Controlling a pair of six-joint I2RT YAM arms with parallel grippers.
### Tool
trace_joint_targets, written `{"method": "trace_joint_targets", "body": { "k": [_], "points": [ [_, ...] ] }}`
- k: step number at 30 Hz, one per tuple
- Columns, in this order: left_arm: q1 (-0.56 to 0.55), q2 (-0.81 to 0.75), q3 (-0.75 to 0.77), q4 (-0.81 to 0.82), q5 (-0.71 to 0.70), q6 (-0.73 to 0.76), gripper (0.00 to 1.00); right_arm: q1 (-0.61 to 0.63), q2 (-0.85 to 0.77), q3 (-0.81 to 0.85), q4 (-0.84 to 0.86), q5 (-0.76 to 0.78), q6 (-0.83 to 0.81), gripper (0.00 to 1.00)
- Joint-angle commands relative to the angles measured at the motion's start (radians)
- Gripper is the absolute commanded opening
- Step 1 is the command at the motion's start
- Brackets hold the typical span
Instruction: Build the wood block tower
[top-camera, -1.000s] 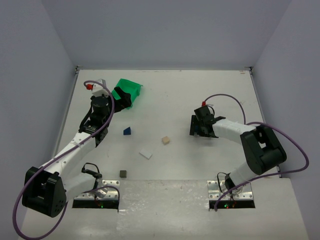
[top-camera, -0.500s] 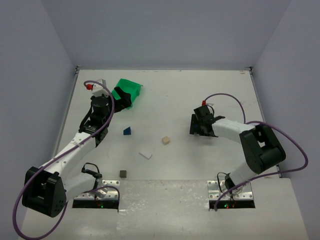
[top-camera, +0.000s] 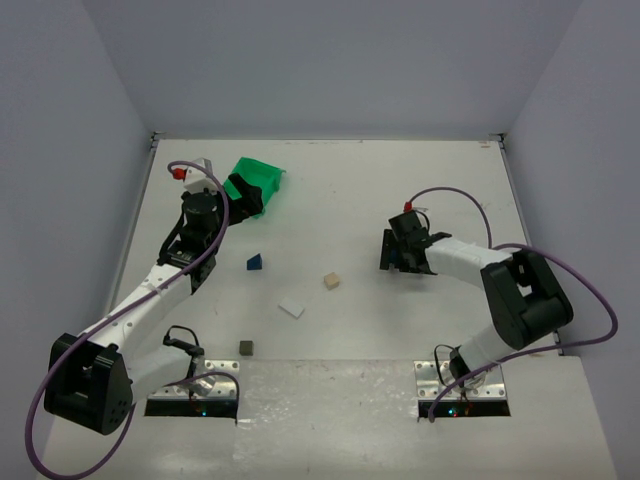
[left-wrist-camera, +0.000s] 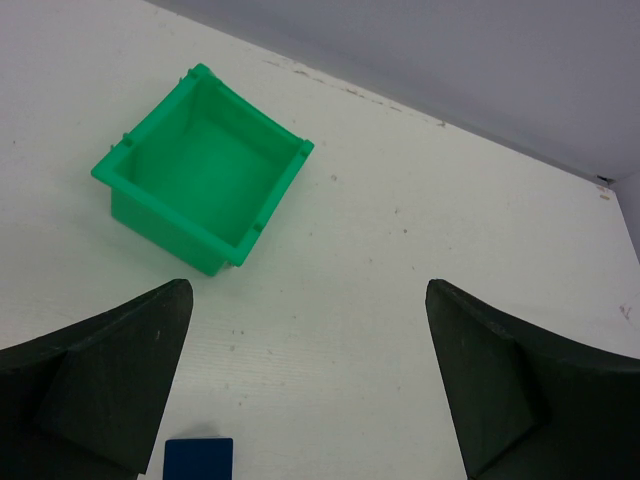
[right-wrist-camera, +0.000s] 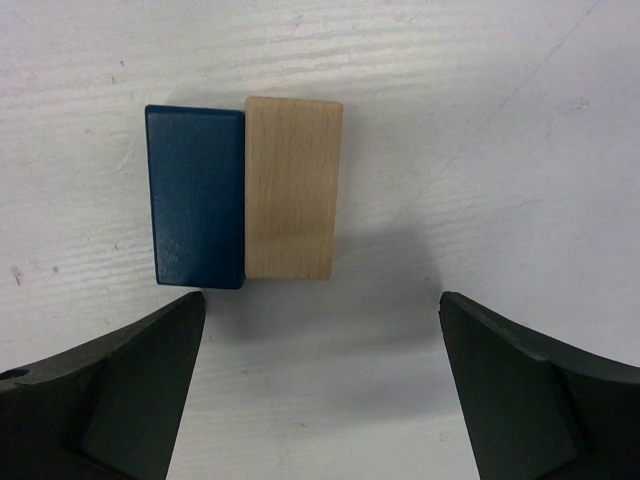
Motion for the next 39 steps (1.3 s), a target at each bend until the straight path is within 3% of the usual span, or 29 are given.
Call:
{"method": "trace_joint_targets", "body": {
  "k": [1, 7, 11, 16, 29, 33, 39],
  "points": [
    [-0.014, -0.024, 0.021, 0.043, 0.004, 0.002, 1.00, 0.010, -0.103, -0.027, -0.013, -0.039, -0.023, 0.99],
    [-0.014, -0.020, 0.024, 0.042, 0.006, -0.001, 1.00, 0.089, -0.245, -0.058, 0.021, -0.117, -0.122, 0.99],
    [-0.015, -0.019, 0.024, 0.041, 0.011, -0.002, 1.00, 0.177, -0.256, -0.042, 0.054, -0.123, -0.221, 0.99],
    [-0.015, -0.033, 0.030, 0.030, 0.016, -0.008, 1.00, 0.297, -0.189, 0.044, 0.037, -0.112, -0.284, 0.99],
    [-0.015, -0.096, 0.003, 0.011, -0.003, -0.013, 1.00, 0.618, 0.032, 0.254, 0.136, -0.314, -0.514, 0.99],
    [-0.015, -0.106, -0.002, 0.003, 0.007, -0.014, 1.00, 0.642, 0.159, 0.330, 0.146, -0.402, -0.495, 0.99],
    [-0.015, -0.124, -0.011, 0.002, 0.002, -0.016, 1.00, 0.651, 0.274, 0.400, 0.113, -0.395, -0.496, 0.98]
  ]
}}
